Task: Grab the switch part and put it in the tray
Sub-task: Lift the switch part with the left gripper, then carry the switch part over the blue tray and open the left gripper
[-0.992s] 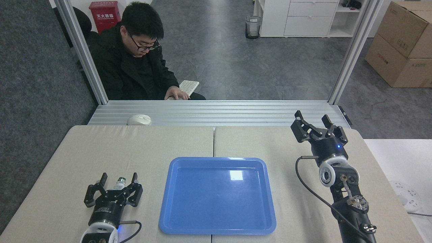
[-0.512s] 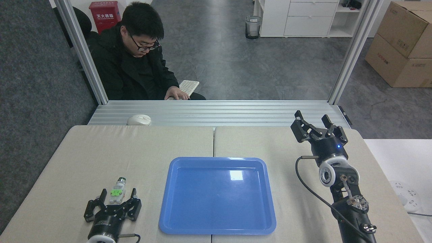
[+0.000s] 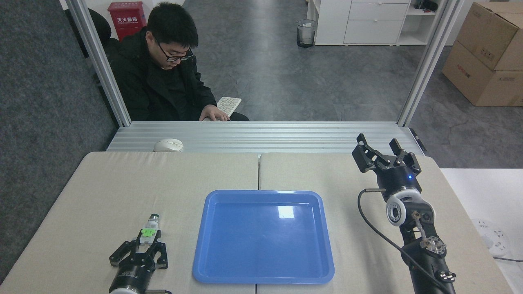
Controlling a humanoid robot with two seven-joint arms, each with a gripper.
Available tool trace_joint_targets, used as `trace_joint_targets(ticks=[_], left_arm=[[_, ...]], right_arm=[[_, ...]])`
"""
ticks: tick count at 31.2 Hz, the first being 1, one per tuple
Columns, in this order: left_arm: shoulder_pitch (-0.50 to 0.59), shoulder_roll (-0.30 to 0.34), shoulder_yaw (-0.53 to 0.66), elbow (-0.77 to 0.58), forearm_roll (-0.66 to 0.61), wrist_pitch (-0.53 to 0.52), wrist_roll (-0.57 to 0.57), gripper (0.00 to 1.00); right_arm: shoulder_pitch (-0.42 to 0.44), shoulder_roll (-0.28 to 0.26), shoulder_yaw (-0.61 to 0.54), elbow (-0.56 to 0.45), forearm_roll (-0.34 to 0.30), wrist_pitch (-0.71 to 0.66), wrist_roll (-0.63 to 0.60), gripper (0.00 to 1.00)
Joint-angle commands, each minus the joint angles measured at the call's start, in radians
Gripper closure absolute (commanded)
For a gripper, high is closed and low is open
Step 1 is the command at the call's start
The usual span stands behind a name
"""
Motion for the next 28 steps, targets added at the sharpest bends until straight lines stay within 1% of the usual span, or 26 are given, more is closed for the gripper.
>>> trace_joint_targets(ticks=[1,6,9,12,15,16,18,21,23,24,25,28], left_arm=[[-0.012,0.021,-0.017,0.007,-0.038,0.011,-0.01,1.0],[-0.047,0.046,-0.004,-0.145,-0.026,0.0,-0.004,1.0],[-0.073,0.041,-0.007,-0.232,-0.021,-0.041,-0.004,1.0],[-0.101,0.023,-0.02,-0.301,-0.021,-0.101,-0.004,1.0],[-0.124,-0.017,-0.042,-0.35,-0.021,-0.187,-0.005,1.0],[-0.132,-0.034,-0.067,-0.354,-0.024,-0.225,-0.007,1.0],[-0.136,-0.06,-0.122,-0.352,-0.026,-0.268,-0.008,1.0],[-0.126,-0.086,-0.238,-0.341,-0.042,-0.288,-0.017,1.0],[-0.109,-0.091,-0.346,-0.299,-0.081,-0.287,-0.03,1.0],[-0.104,-0.091,-0.377,-0.271,-0.11,-0.285,-0.034,1.0],[-0.103,-0.092,-0.4,-0.24,-0.143,-0.284,-0.042,1.0],[-0.107,-0.117,-0.409,-0.15,-0.209,-0.276,-0.051,1.0]], right_arm=[[0.0,0.0,0.0,0.0,0.0,0.0,0.0,0.0],[0.0,-0.002,0.0,0.0,0.0,0.001,0.0,0.0],[0.0,-0.002,0.002,0.0,0.0,0.001,-0.001,0.0],[0.0,0.0,0.002,0.0,0.0,0.0,0.0,0.0],[0.0,0.0,0.002,0.0,0.0,0.001,0.0,0.0],[0.0,-0.002,0.002,0.0,0.0,0.0,0.0,0.0],[0.0,0.0,0.002,0.0,0.0,0.0,0.0,0.0],[0.0,0.001,0.0,0.0,0.0,0.0,0.0,0.0],[0.0,0.001,0.0,0.0,0.0,0.0,0.0,0.0],[0.0,0.001,0.0,0.0,0.0,0.0,0.0,0.0],[0.0,0.001,0.0,0.0,0.0,0.0,0.0,0.0],[0.0,0.003,-0.001,0.0,0.0,0.0,0.0,0.0]])
